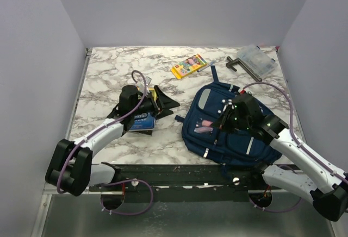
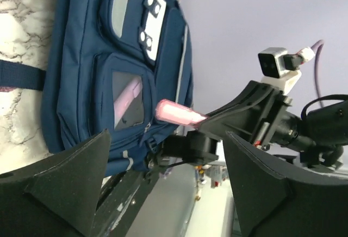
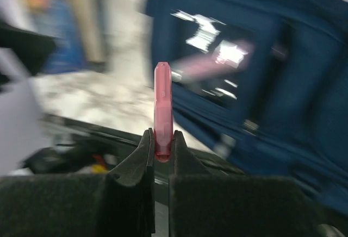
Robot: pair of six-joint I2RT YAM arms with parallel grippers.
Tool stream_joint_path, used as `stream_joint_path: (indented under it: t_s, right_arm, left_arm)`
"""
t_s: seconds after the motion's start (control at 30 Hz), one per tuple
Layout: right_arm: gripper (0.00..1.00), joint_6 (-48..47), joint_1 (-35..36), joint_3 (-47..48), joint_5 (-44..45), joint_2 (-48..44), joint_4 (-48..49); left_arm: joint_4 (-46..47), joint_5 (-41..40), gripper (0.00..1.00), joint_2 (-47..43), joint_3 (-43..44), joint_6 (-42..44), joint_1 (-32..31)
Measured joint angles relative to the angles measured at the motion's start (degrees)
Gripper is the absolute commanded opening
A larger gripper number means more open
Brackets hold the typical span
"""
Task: Pack the student bag
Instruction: Pick up the stationery from the center of the board, then place the stationery in the student bag.
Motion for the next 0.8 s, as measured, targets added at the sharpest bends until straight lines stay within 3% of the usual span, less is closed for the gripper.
stream_joint_path:
  t_s: [0.13, 0.3, 0.8]
  right_arm:
    - [0.01, -1.4, 0.0, 0.5, 5.5, 1.3, -19.1]
    - [0.00, -1.6, 0.0, 1.3, 10.2, -1.0, -29.6]
    - [0.01, -0.8, 0.0, -7.6, 10.7, -2.5, -15.1]
  left_arm:
    - [-8.1, -3.3, 0.86, 4.3, 5.4, 7.7, -5.4]
    - [-15.6, -8.3, 0.79, 9.0, 13.0, 15.9, -11.5]
    - [-21.4, -12.3, 0.56, 17.8, 15.5, 21.1, -14.7]
